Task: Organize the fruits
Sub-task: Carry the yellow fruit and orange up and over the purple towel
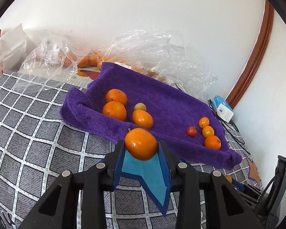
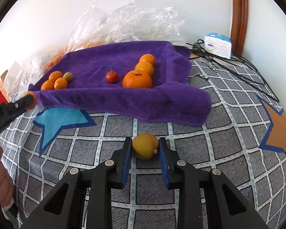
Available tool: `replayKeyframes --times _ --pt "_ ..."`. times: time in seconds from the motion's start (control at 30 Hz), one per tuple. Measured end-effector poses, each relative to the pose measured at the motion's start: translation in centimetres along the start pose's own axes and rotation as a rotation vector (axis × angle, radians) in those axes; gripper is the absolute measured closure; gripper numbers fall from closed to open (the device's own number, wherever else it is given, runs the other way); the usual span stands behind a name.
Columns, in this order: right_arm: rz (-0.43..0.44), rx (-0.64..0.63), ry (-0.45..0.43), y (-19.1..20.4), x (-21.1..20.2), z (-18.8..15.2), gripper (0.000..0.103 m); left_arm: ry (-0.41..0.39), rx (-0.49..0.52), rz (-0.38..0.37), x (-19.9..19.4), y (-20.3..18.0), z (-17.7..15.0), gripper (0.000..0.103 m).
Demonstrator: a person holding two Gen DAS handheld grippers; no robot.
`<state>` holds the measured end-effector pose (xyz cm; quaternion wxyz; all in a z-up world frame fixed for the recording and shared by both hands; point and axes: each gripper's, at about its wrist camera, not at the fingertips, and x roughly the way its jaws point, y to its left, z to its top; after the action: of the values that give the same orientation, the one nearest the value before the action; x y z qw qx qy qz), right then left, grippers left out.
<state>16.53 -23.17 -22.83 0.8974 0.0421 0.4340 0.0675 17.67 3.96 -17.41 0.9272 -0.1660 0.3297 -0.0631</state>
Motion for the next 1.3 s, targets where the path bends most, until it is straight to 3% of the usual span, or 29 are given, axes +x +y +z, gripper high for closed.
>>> replayKeyframes --times 0.5,0.8,1.3 --pt "-0.027 0.031 -0.022 -0.7 -0.4 -0.1 0.075 -0.074 -0.023 0.017 -1.5 0.4 0.8 0.07" --pt "-0.001 0.036 -0.002 -0.6 -1.6 -0.2 0.075 -0.09 -0.051 0.027 -1.6 1.2 1.3 0.07" --pt "0.059 0.011 -0.082 1.1 -3.3 4.4 0.075 -0.094 -0.137 0.103 -1.0 4.1 1.9 0.07"
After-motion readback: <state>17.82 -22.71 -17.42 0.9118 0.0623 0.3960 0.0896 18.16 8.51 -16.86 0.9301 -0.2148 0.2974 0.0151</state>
